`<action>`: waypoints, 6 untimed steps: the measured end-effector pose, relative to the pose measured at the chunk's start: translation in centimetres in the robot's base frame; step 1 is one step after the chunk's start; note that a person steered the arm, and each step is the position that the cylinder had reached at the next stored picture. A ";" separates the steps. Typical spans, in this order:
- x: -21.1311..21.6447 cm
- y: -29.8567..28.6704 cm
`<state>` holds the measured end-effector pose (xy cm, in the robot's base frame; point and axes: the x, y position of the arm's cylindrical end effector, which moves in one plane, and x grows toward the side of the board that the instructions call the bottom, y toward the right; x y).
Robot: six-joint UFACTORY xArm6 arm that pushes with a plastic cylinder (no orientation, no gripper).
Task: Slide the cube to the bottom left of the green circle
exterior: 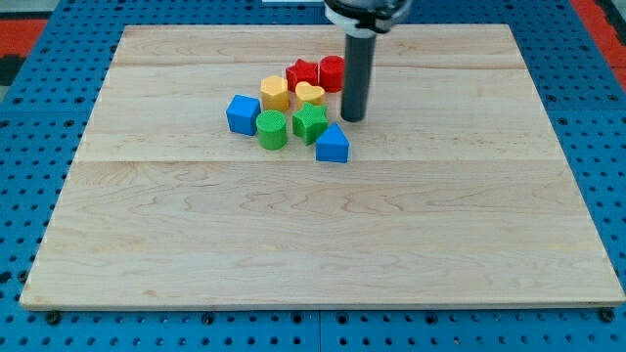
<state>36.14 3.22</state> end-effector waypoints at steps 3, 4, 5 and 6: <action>-2.5 -14.0; -2.4 -17.0; 1.8 -14.6; 4.3 -11.0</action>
